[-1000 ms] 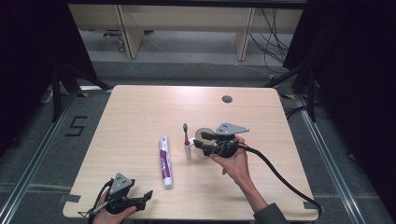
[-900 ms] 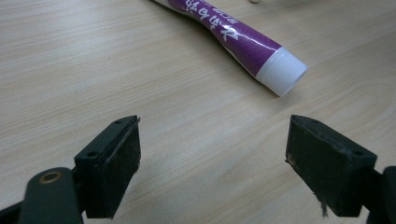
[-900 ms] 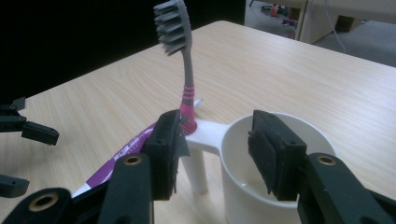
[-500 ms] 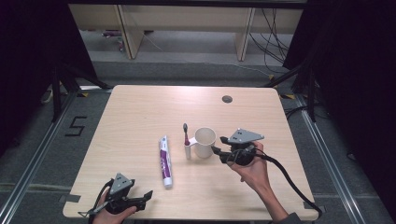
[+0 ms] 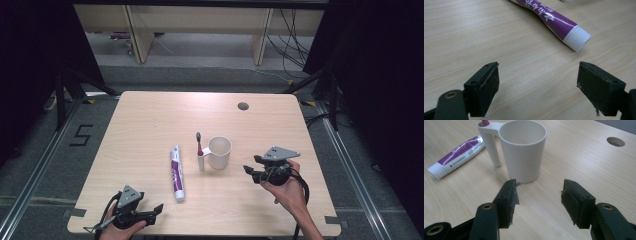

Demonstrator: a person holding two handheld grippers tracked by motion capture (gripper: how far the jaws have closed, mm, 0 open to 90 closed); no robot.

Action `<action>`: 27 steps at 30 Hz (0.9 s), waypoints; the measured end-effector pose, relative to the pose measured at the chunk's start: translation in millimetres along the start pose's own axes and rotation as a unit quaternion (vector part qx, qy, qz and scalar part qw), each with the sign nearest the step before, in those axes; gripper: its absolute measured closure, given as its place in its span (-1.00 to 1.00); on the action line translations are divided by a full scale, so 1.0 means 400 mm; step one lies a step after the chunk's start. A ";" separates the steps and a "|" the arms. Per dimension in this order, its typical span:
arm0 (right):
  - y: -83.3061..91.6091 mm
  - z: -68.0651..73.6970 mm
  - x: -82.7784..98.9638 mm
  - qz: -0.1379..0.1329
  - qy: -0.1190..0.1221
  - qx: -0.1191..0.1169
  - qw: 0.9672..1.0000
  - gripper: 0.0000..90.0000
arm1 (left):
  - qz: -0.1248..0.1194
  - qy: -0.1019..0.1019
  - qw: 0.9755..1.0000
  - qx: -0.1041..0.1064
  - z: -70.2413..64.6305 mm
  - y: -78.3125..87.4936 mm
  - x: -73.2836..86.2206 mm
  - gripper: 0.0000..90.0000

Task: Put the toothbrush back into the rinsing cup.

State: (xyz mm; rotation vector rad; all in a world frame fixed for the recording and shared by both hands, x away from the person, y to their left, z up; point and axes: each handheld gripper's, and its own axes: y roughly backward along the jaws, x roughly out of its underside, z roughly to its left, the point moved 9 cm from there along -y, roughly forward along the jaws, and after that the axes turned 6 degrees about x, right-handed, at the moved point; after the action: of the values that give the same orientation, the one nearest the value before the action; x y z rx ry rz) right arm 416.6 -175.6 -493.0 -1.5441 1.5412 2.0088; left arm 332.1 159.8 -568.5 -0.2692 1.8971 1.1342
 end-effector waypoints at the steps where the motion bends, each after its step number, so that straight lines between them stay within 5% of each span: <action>1: -0.003 -0.005 0.000 -0.006 0.007 0.000 1.000 0.03 | 0.000 0.000 1.000 0.000 0.000 0.000 0.000 -0.61; 10: 0.018 -0.024 0.053 0.028 -0.014 0.000 1.000 -0.01 | 0.004 -0.003 1.000 0.002 0.001 0.003 0.001 -0.61; 14: 0.034 -0.042 0.084 0.034 -0.033 0.003 0.999 -0.03 | -0.014 0.012 1.000 0.003 -0.002 -0.001 -0.007 -0.62; 18: 0.050 -0.058 0.116 0.039 -0.041 0.004 0.998 -0.06 | -0.009 0.008 1.000 -0.001 -0.001 0.001 -0.007 -0.62; 19: 0.047 -0.065 0.119 0.030 -0.027 0.004 0.999 -0.07 | -0.011 0.009 1.000 0.000 -0.003 0.000 -0.008 -0.62; 23: 0.059 -0.067 0.150 0.045 -0.057 0.008 0.997 -0.13 | -0.009 0.009 1.000 0.000 -0.002 0.000 -0.007 -0.62; 27: 0.058 -0.077 0.168 0.045 -0.057 0.004 0.997 -0.21 | 0.001 -0.004 1.000 -0.002 0.002 0.005 -0.005 -0.62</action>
State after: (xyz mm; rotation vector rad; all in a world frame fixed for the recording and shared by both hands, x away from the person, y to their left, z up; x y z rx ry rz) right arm 390.2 -238.6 -529.9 -1.3553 1.5993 2.0969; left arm 332.8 161.0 -565.8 -0.2639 1.8886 1.1392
